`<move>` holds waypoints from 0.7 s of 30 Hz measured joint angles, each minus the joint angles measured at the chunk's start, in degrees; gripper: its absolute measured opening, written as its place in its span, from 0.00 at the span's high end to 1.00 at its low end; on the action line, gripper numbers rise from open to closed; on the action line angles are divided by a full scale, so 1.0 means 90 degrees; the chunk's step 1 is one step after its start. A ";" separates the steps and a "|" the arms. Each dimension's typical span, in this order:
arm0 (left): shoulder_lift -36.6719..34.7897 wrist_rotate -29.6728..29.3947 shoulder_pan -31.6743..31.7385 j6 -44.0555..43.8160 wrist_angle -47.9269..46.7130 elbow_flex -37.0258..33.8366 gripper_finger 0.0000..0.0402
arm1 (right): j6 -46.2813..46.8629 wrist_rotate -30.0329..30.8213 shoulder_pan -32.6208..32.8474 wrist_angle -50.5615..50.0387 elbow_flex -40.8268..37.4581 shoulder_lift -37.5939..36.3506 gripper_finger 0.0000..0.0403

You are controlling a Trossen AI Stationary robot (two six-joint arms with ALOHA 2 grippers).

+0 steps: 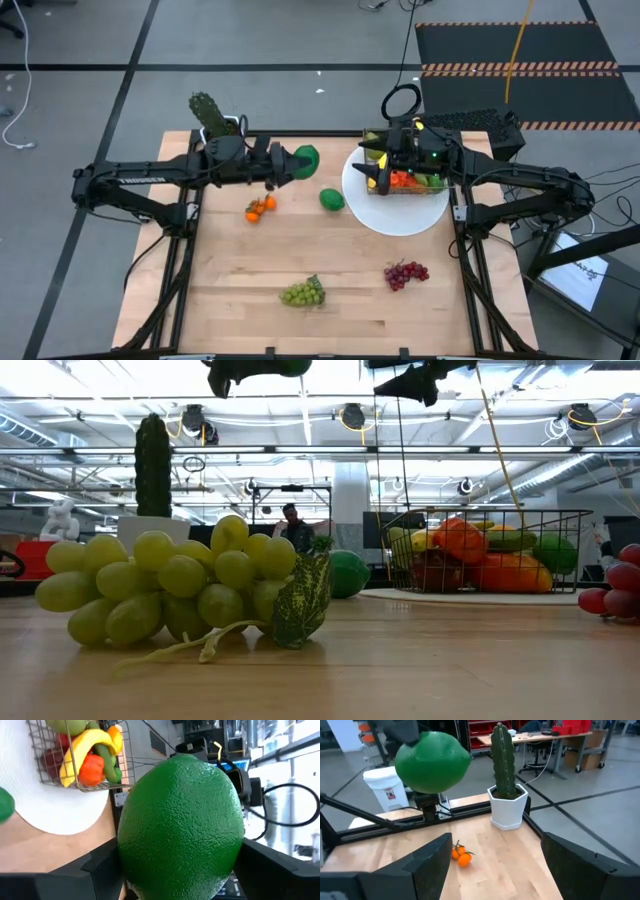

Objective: Build produce basket
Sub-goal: Put the bottom green lime into the gold wire basket

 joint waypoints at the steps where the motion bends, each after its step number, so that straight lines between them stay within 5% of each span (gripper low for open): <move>1: 0.0000 0.0002 0.0000 -0.0096 0.0002 0.0000 0.23 | -0.0089 0.0002 0.0000 -0.0004 0.0001 0.0001 0.26; 10: 0.0000 0.0000 -0.0010 -0.0314 -0.0034 -0.0002 0.23 | -0.0176 0.0009 -0.0002 -0.0007 0.0000 0.0002 0.26; 21: 0.0000 -0.0671 0.0010 0.2390 -0.0042 -0.0005 0.23 | 0.0432 0.0009 -0.0002 0.0512 -0.0002 0.0001 0.26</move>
